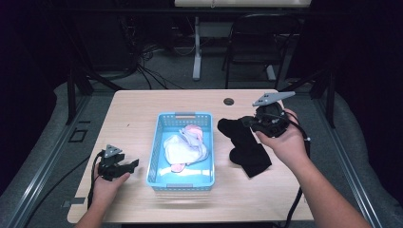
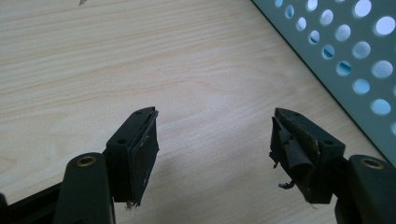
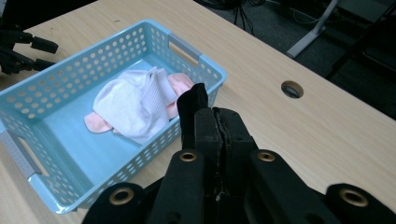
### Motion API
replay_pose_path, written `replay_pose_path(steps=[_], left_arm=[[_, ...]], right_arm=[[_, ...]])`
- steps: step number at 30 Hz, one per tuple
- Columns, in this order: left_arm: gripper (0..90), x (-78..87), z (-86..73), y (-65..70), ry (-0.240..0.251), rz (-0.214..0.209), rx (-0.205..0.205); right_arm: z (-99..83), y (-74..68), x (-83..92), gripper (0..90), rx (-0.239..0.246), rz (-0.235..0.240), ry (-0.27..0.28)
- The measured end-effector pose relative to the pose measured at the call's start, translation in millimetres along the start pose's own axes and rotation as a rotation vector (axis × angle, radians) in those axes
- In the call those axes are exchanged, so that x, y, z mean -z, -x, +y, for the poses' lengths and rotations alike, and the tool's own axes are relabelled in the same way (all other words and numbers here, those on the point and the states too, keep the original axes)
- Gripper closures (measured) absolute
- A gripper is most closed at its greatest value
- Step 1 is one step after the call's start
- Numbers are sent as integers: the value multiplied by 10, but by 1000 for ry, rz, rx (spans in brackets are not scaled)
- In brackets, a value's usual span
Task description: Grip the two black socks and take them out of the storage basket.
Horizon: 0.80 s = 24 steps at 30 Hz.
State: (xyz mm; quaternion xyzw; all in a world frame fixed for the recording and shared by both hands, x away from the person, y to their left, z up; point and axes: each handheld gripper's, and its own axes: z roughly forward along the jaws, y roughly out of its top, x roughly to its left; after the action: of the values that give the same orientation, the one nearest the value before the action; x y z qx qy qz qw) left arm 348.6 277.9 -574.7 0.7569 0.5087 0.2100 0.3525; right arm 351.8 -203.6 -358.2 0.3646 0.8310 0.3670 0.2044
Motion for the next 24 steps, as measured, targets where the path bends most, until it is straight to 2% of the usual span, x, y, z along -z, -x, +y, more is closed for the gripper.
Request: replay_pose_path(steps=[7,10,16,19,22,24], left_arm=[[323,-5,-2,2,-2,4,-3],[323,-1,-1,1,-4,5,-4],[323,-3,-4,3,-1,2,1],[323,-1,-1,4,-4,3,0],[323,-4,-3,3,-1,2,1],[323,-2,-2,4,-5,3,0]], right_arm=[[-205,-1,-88,872,-19,12,-25],[-292,-6,-159,872,-20,18,-38],[-482,26,-315,871,-53,19,-66],[-568,68,-394,872,-65,8,-84],[-667,150,-490,871,-76,-27,-111],[-752,228,-562,871,-105,-32,-130]])
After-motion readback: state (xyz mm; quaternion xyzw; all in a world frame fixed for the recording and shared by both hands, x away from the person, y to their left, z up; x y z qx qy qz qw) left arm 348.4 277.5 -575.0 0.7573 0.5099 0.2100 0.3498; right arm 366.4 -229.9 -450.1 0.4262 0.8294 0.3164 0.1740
